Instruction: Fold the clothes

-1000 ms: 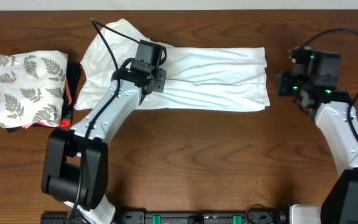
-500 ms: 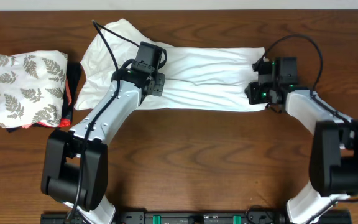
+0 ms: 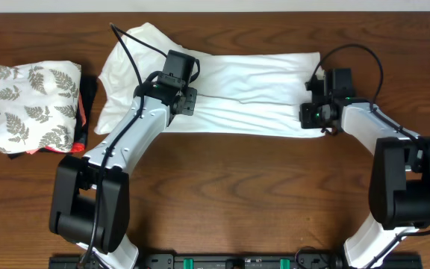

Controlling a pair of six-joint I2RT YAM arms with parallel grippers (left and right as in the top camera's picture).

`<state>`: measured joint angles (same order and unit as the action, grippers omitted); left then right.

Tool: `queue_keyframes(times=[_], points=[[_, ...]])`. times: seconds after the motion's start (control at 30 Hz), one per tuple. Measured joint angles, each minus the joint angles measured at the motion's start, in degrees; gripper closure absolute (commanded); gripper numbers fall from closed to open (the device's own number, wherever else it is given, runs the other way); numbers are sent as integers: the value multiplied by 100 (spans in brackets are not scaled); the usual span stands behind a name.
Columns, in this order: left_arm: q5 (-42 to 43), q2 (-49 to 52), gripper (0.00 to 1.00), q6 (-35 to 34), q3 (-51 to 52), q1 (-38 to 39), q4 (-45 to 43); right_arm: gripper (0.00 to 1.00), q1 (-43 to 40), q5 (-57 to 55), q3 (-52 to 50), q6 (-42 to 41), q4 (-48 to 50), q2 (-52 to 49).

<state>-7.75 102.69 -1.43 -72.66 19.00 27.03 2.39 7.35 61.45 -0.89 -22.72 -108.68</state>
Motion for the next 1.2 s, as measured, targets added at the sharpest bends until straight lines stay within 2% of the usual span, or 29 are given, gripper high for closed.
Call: queue_keyframes(times=[0.3,0.47,0.8,1.03,1.2], points=[[0,0,56,0,0,-11,2,82,-428,-437,0,-127,2,17],[0,0,56,0,0,-15,2,76,-876,-511,0,-262,-2,17],[0,0,56,-2,0,-15,214,81,-1818,-658,68,-393,-503,46],[188,0,57,-203,7,-15,881,81,-1982,-743,101,-505,-852,72],[341,0,59,-354,170,-15,457,81,-1985,-767,109,-592,-914,74]])
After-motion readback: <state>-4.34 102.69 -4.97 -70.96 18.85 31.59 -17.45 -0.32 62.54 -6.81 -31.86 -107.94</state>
